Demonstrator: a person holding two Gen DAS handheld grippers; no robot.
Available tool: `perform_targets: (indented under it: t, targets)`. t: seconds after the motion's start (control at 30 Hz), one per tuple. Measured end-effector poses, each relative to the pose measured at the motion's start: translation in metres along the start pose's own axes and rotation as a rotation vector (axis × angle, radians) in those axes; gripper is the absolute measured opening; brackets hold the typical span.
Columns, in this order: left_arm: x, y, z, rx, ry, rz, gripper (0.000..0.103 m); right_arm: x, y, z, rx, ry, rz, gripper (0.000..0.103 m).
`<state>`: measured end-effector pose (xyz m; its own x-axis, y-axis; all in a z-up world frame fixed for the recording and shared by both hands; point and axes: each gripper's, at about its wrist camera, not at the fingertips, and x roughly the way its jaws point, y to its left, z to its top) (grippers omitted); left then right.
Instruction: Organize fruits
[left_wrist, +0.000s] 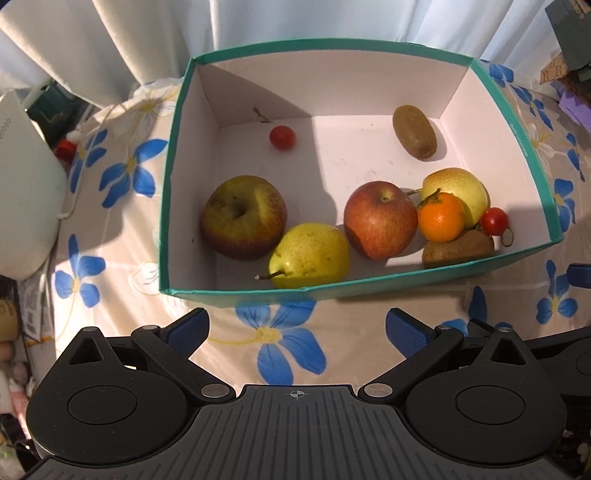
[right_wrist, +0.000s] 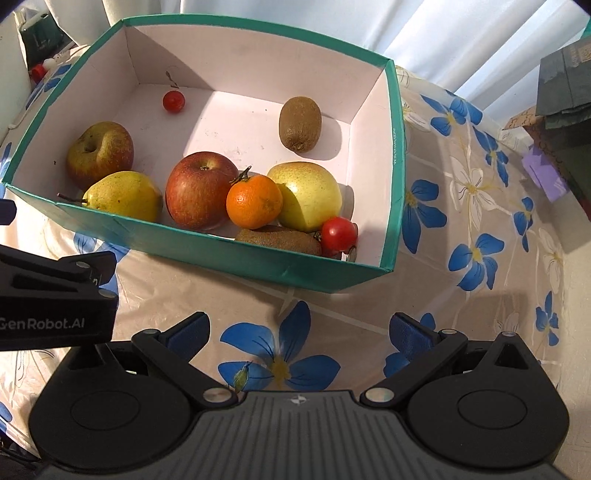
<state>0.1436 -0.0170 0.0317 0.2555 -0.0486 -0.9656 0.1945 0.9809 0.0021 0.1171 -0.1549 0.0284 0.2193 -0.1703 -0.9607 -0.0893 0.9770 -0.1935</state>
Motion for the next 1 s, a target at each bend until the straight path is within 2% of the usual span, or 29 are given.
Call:
perform_targets:
  t: [0.1, 0.27, 0.37, 1.0]
  targets:
    - [0.005, -0.002, 0.004, 0.0, 0.002, 0.031, 0.103, 0.007, -0.009, 0.006, 0.025, 0.024, 0.024, 0.103]
    - [0.02, -0.006, 0.008, 0.008, 0.051, 0.066, 0.103, 0.02, -0.018, 0.008, 0.054, 0.067, 0.073, 0.103]
    - [0.021, -0.008, 0.007, 0.016, 0.048, 0.082, 0.103, 0.024, -0.019, 0.008, 0.051, 0.08, 0.11, 0.103]
    - [0.024, -0.011, 0.005, 0.018, 0.038, 0.102, 0.103, 0.025, -0.016, 0.01, 0.009, 0.081, 0.142, 0.103]
